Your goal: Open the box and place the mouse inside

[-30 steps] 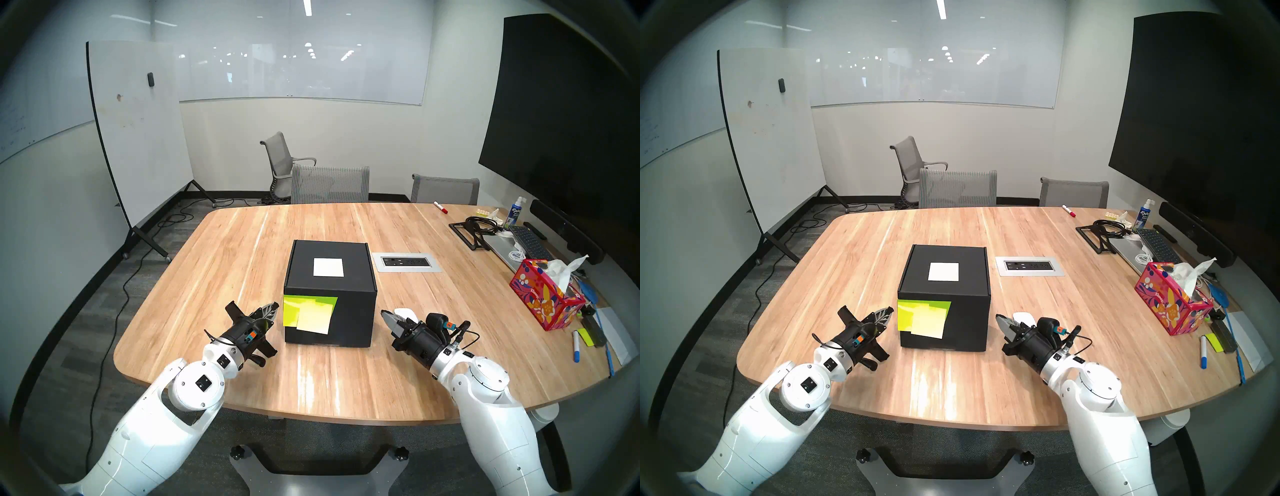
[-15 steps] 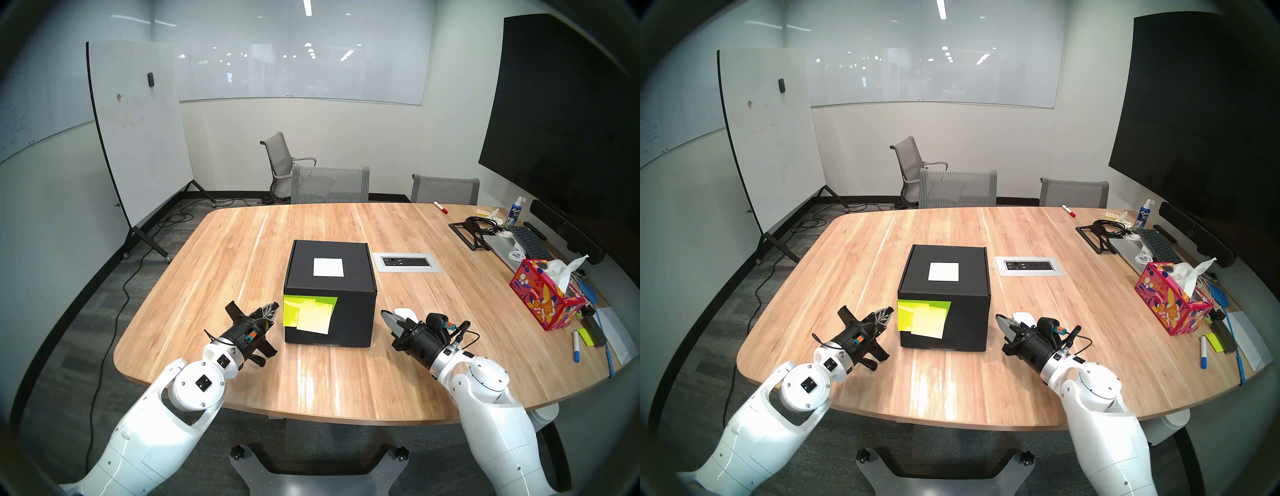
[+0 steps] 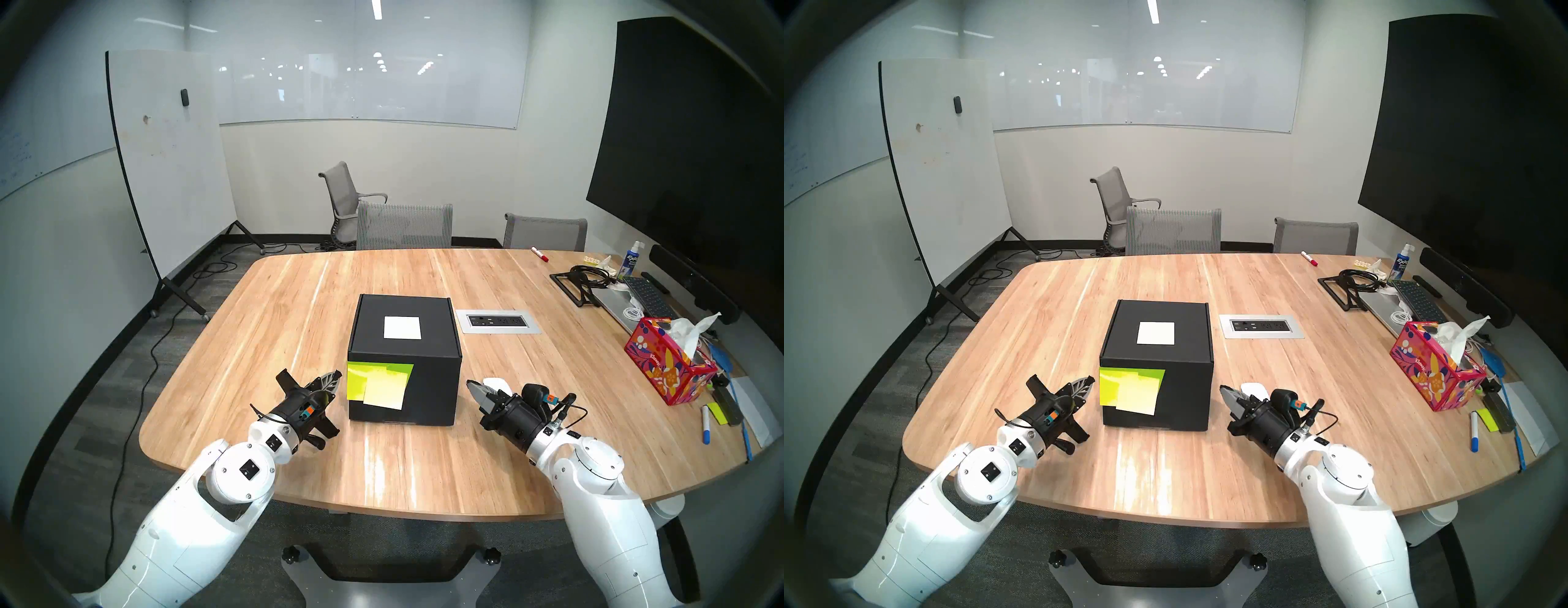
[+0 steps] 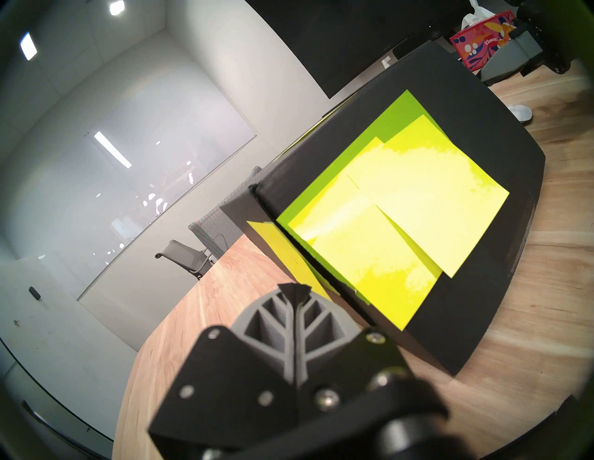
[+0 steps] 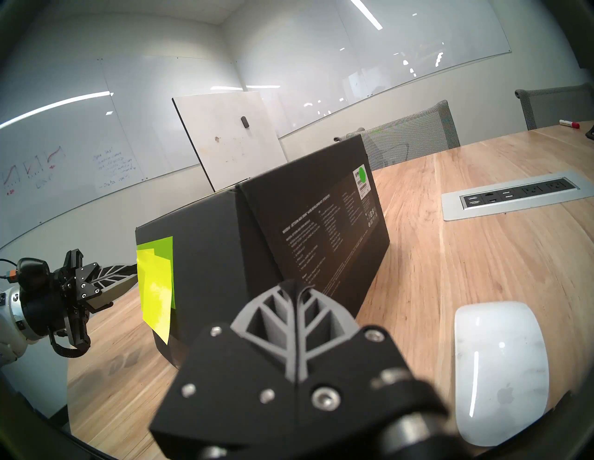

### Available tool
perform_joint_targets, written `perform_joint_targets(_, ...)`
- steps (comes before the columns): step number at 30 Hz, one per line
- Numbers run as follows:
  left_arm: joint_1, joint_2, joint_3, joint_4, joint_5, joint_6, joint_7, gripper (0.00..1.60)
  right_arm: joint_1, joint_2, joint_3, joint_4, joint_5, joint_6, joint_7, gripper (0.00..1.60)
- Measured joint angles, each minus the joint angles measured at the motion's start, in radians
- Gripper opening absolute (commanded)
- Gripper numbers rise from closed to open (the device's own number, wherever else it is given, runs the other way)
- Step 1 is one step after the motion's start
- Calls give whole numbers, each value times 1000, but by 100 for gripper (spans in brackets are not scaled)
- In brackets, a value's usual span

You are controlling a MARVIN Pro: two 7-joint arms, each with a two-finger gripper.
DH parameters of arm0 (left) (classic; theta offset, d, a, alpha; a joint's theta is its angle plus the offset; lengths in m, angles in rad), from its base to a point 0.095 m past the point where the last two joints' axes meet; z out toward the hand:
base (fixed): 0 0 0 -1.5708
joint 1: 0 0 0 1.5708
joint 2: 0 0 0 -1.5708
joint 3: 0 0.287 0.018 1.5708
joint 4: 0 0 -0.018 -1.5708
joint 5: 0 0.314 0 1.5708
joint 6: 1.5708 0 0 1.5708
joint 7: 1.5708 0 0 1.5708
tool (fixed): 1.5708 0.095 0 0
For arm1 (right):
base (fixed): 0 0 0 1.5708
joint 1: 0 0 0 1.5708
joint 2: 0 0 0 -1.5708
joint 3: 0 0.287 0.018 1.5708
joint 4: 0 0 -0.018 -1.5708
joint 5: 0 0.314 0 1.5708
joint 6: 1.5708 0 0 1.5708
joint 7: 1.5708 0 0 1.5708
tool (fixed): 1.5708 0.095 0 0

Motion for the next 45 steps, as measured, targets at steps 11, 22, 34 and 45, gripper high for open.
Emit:
perform_joint_targets(11, 0, 0, 0, 0, 0, 0, 0, 0, 0, 0, 0, 0, 0, 0, 0, 0)
perform_joint_targets(22, 0, 0, 0, 0, 0, 0, 0, 0, 0, 0, 0, 0, 0, 0, 0, 0)
perform_joint_targets(34, 0, 0, 0, 0, 0, 0, 0, 0, 2, 0, 0, 5, 1, 1, 3, 160)
perform_joint_targets(45, 0, 0, 0, 0, 0, 0, 0, 0, 8, 0, 0, 22, 2, 12, 16, 160)
